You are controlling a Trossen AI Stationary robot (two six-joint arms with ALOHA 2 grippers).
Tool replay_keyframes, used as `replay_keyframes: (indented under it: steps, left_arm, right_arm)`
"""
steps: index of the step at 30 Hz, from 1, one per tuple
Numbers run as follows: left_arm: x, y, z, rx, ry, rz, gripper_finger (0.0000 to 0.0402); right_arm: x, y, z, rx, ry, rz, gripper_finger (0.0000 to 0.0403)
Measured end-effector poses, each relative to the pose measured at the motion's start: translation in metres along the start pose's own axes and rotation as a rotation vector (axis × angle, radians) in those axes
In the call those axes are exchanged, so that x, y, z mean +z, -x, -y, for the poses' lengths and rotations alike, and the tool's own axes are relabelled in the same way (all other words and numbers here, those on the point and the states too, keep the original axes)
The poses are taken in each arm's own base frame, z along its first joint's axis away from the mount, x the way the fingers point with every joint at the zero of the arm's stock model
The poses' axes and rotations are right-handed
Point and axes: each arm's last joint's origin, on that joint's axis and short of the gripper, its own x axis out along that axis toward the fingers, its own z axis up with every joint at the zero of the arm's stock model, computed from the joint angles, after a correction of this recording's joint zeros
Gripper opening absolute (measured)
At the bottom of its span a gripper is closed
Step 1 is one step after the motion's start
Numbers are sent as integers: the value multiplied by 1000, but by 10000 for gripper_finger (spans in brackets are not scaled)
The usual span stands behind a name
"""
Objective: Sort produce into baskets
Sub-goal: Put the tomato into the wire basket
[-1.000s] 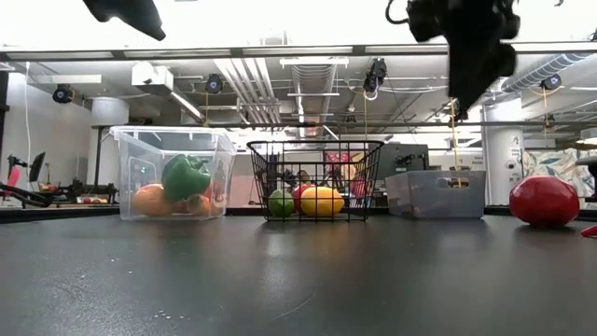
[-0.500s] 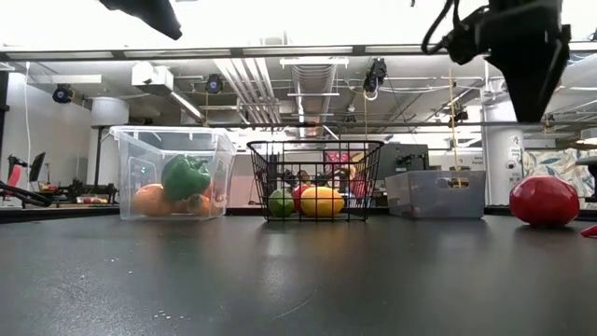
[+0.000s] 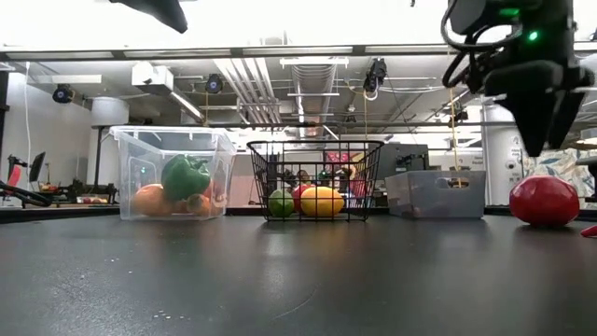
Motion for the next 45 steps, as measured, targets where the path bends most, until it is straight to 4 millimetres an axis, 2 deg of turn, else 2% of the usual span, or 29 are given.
replay_keyframes:
  steps: [7, 12, 22, 28, 33, 37, 45]
  left_arm:
    - [0, 0, 0, 2, -10, 0, 127]
    - [-1, 0, 0, 2, -11, 0, 127]
    - [0, 0, 0, -1, -5, 4, 127]
    - [0, 0, 0, -1, -4, 4, 127]
    - [0, 0, 0, -1, -4, 5, 127]
    - [-3, -2, 1, 1, -23, 2, 127]
    - [-23, -17, 9, -30, -89, -20, 127]
  right_arm:
    - [12, -24, 6, 42, -42, 8, 370]
    - [13, -39, 10, 26, -54, -17, 370]
    - [10, -55, 9, 65, -59, -28, 368]
    - [8, -64, 8, 108, -61, -52, 342]
    - [8, -65, 8, 110, -58, -46, 311]
    - [11, -58, 5, 159, -32, -11, 309]
    - [25, -26, -21, 576, 61, 264, 311]
